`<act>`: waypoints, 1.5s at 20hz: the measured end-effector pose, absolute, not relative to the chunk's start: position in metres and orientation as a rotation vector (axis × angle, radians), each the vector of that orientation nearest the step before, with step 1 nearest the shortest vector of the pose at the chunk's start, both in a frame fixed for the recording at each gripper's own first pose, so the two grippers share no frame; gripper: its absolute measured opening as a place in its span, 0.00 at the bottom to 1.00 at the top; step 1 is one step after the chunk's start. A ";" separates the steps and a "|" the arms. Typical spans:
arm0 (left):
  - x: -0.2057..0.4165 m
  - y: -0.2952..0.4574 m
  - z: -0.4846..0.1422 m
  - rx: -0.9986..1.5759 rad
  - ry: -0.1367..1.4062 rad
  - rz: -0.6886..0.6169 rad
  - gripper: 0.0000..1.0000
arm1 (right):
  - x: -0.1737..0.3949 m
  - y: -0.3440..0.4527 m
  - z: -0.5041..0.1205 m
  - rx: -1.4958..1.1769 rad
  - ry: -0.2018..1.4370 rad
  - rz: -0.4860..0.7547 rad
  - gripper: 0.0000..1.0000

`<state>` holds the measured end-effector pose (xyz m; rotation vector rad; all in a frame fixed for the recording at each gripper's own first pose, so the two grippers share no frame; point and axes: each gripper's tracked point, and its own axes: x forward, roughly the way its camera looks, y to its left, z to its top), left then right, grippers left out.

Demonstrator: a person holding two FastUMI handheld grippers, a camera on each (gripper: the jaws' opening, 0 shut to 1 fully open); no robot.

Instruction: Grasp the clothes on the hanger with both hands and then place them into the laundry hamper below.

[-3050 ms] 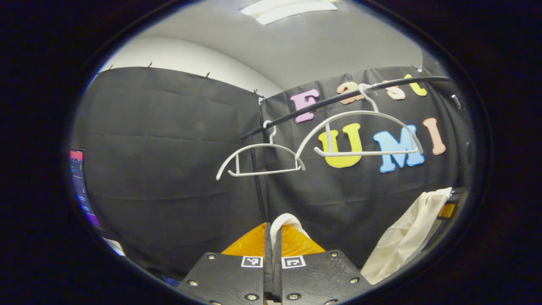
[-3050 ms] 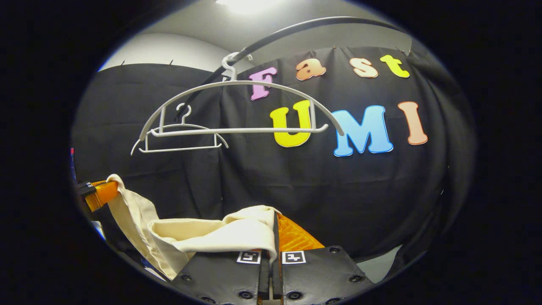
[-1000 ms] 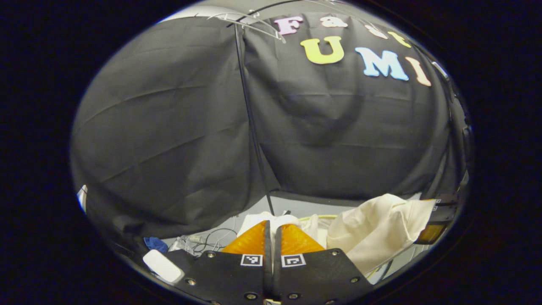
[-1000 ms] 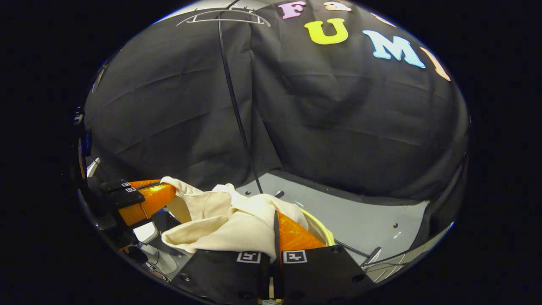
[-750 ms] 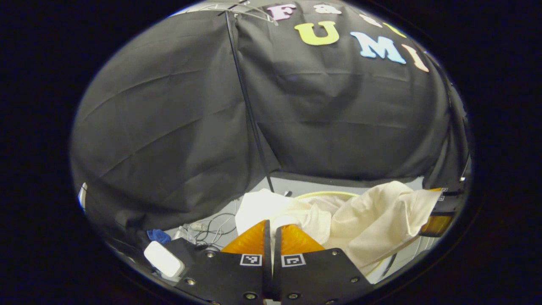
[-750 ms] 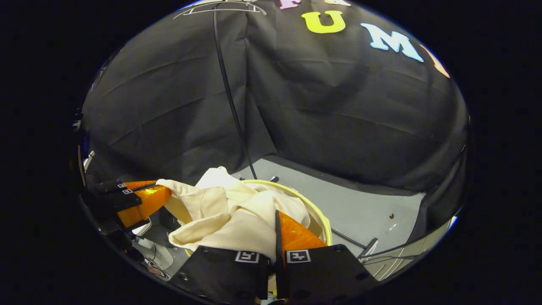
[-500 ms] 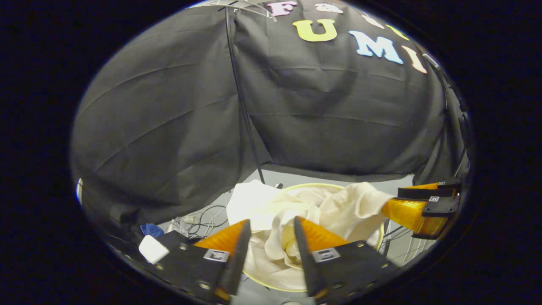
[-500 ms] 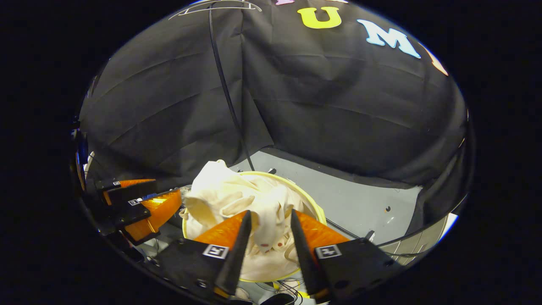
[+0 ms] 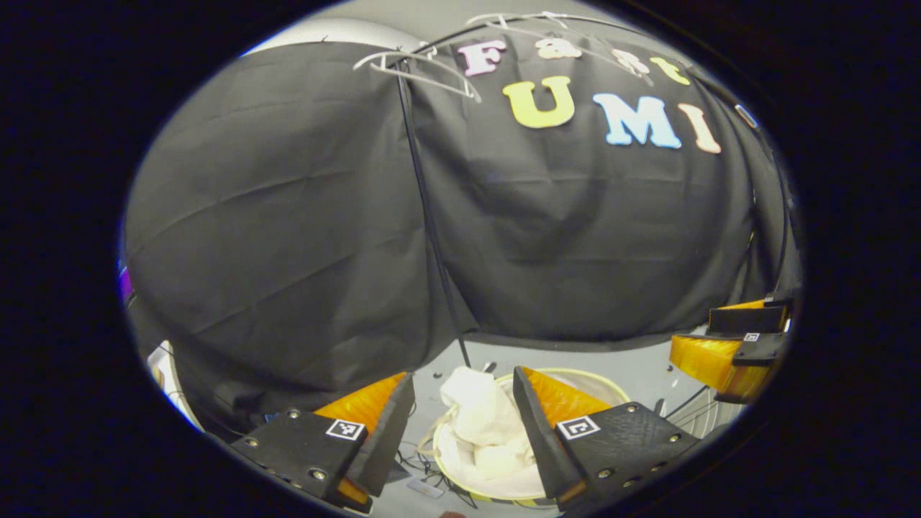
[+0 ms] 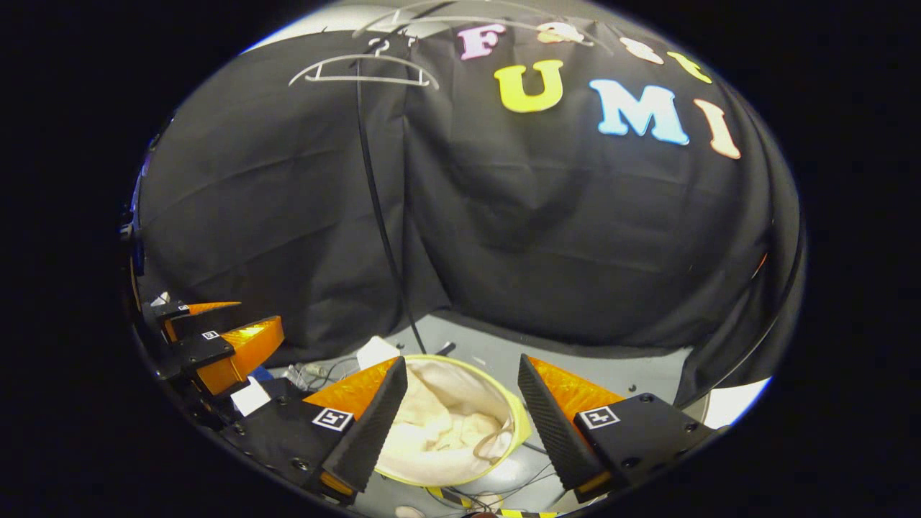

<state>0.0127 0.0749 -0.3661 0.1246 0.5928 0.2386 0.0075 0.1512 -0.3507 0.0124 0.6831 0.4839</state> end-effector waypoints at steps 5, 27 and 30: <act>0.023 0.073 -0.261 0.134 0.438 0.199 0.81 | 0.020 0.126 -0.254 0.014 0.513 0.421 0.98; 0.015 0.025 -0.056 0.077 0.069 0.001 0.81 | -0.018 0.010 -0.060 0.031 0.105 0.089 0.98; 0.012 0.023 -0.051 0.071 0.061 -0.011 0.81 | -0.017 0.006 -0.054 0.032 0.093 0.065 0.98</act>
